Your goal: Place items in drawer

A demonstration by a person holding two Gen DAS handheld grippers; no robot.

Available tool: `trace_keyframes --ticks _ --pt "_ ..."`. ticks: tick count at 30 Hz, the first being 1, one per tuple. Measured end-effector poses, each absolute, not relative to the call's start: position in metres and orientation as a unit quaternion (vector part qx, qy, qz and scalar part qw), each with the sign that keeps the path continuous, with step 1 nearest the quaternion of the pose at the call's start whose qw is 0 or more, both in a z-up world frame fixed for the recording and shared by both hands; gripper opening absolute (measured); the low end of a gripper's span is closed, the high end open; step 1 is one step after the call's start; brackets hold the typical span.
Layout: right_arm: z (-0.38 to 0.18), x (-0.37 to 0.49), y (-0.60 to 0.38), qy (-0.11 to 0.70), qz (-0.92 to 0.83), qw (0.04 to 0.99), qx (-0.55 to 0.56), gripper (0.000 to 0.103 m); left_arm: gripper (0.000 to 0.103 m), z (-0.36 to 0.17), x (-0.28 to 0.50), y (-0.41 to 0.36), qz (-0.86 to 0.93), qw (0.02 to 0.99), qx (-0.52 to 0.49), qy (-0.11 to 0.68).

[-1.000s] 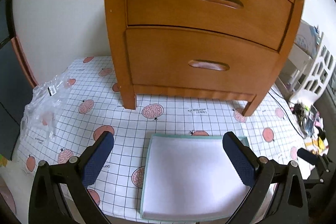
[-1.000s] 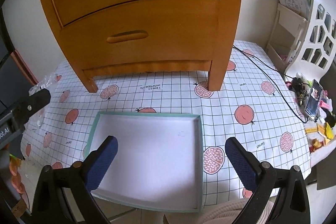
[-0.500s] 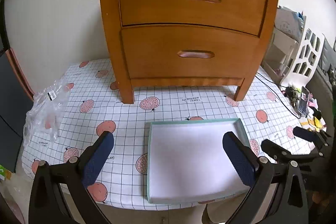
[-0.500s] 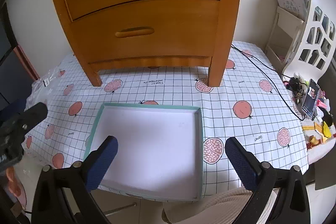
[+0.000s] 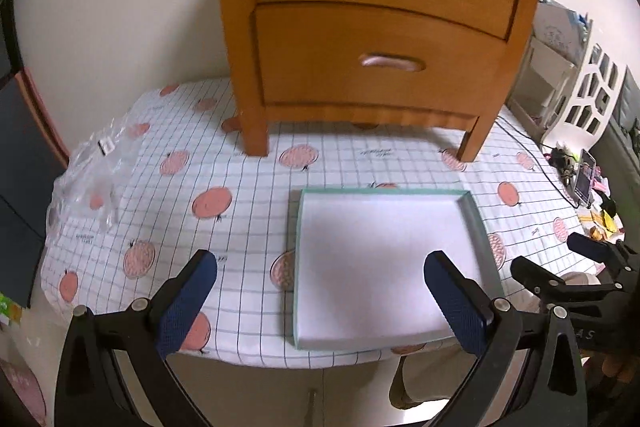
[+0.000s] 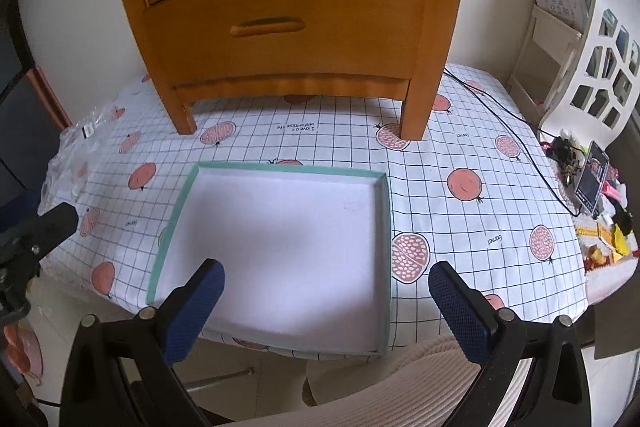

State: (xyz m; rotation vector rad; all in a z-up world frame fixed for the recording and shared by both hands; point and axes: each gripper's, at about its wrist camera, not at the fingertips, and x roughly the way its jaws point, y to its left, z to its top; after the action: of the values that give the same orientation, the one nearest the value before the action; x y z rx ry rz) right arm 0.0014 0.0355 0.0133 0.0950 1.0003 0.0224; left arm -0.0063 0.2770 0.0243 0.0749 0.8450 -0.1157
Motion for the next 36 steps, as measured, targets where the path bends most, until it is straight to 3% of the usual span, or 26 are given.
trace_keyframes --ticks 36 --pt "-0.002 -0.011 0.05 0.493 0.0 0.869 0.026 0.103 0.103 -0.002 -0.017 0.298 -0.025 0.898 0.008 0.439"
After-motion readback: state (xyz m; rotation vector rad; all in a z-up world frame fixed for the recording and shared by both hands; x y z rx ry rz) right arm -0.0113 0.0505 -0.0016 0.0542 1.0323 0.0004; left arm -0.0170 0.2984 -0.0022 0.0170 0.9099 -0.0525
